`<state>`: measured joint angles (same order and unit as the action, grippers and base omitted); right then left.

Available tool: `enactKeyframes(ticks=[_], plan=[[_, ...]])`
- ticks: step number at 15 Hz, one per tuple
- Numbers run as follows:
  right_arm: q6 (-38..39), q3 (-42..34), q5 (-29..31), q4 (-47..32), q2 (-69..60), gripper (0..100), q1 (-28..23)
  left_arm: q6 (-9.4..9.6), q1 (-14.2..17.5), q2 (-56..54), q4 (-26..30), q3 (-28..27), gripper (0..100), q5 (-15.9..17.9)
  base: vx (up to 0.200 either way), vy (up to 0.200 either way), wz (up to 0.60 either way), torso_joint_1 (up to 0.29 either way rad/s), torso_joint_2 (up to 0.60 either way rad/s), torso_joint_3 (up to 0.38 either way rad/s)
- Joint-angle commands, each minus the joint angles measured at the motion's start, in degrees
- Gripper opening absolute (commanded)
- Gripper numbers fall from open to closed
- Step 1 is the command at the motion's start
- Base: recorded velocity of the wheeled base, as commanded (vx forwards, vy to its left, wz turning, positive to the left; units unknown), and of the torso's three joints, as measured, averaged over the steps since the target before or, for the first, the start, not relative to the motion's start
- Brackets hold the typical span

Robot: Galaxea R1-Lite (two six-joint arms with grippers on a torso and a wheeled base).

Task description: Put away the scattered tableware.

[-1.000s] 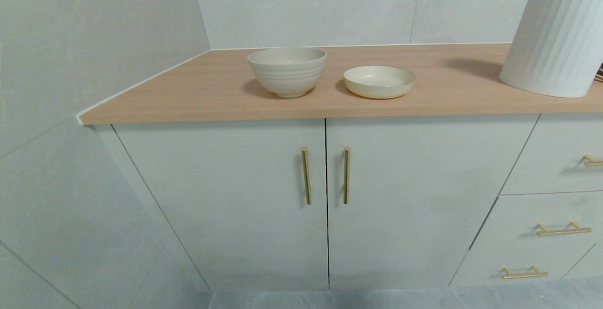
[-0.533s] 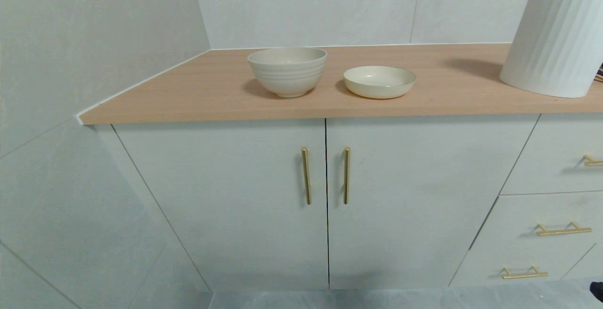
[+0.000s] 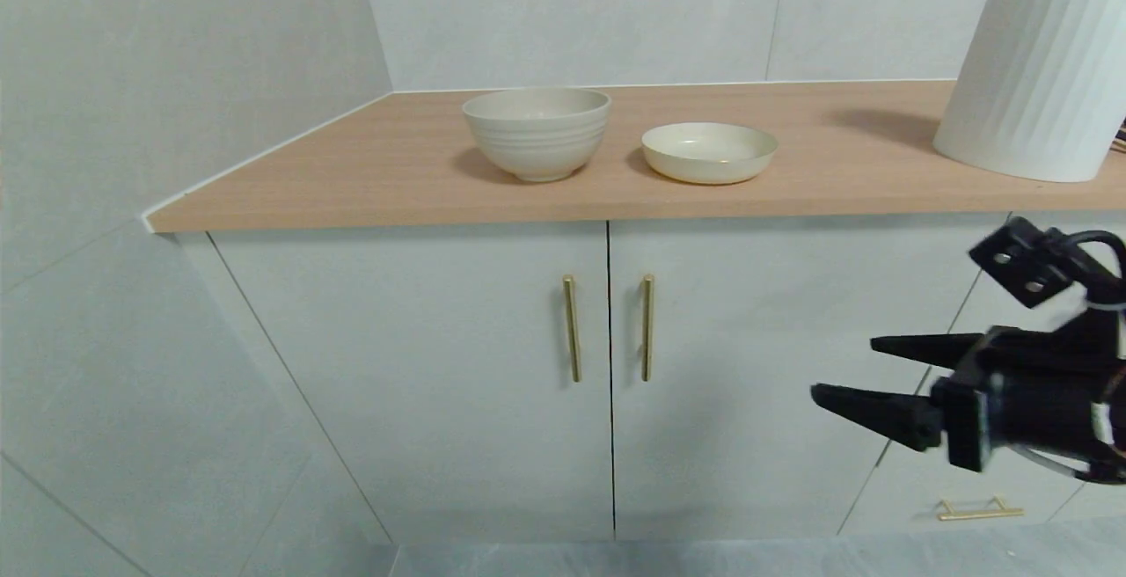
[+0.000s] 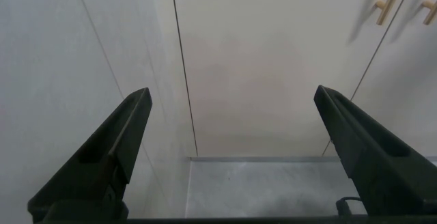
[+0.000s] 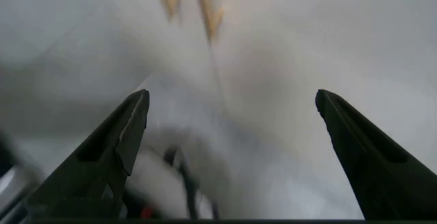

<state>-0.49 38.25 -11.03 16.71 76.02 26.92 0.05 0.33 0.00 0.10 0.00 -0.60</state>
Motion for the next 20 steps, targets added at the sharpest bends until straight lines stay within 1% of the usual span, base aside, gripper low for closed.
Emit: enactKeyframes(ticks=[1,2,3,6,8,9,11,15,18,20], plan=[[1.3,5.2,3.7,11.9,15.8,100,5.3,0.04,0.0,0.1,0.0,0.0,100,0.0,0.000,0.000,0.00,0.000,0.00,0.000],[2.8,4.7,4.2,19.1,18.0,100,6.6,0.04,0.0,0.0,0.0,0.0,100,0.0,0.000,0.000,0.00,0.000,0.00,0.000],[3.7,5.3,4.3,23.0,20.4,100,7.4,0.04,0.0,0.1,0.0,0.0,100,0.0,0.000,0.000,0.00,0.000,0.00,0.000],[4.1,8.5,4.4,23.6,26.1,100,8.5,0.04,0.0,0.1,0.0,0.0,100,0.0,0.000,0.000,0.00,0.000,0.00,0.000],[6.4,9.4,4.3,29.5,31.1,100,8.6,0.04,0.0,0.0,0.0,0.0,100,0.0,0.000,0.000,0.00,0.000,0.00,0.000],[8.7,10.4,4.4,31.6,33.1,100,8.9,-0.05,0.0,0.0,0.0,0.0,100,0.0,0.000,0.000,0.00,0.000,0.00,0.000],[10.7,12.1,4.4,31.7,35.3,100,9.9,-0.05,0.0,0.1,0.0,0.0,100,0.0,0.000,0.000,0.00,0.000,0.00,0.000],[13.2,13.2,4.3,31.6,36.7,100,10.0,-0.05,0.0,0.1,0.0,0.0,100,0.0,0.000,0.000,0.00,0.000,0.00,0.000],[17.5,14.4,3.8,31.4,36.7,100,10.4,-0.05,0.0,0.1,0.0,0.0,100,0.0,0.000,0.000,0.00,0.000,0.00,0.000],[20.3,15.5,3.5,29.9,36.7,100,11.2,-0.05,0.0,0.1,0.0,0.0,100,0.0,0.000,0.000,0.00,0.000,0.00,0.000]])
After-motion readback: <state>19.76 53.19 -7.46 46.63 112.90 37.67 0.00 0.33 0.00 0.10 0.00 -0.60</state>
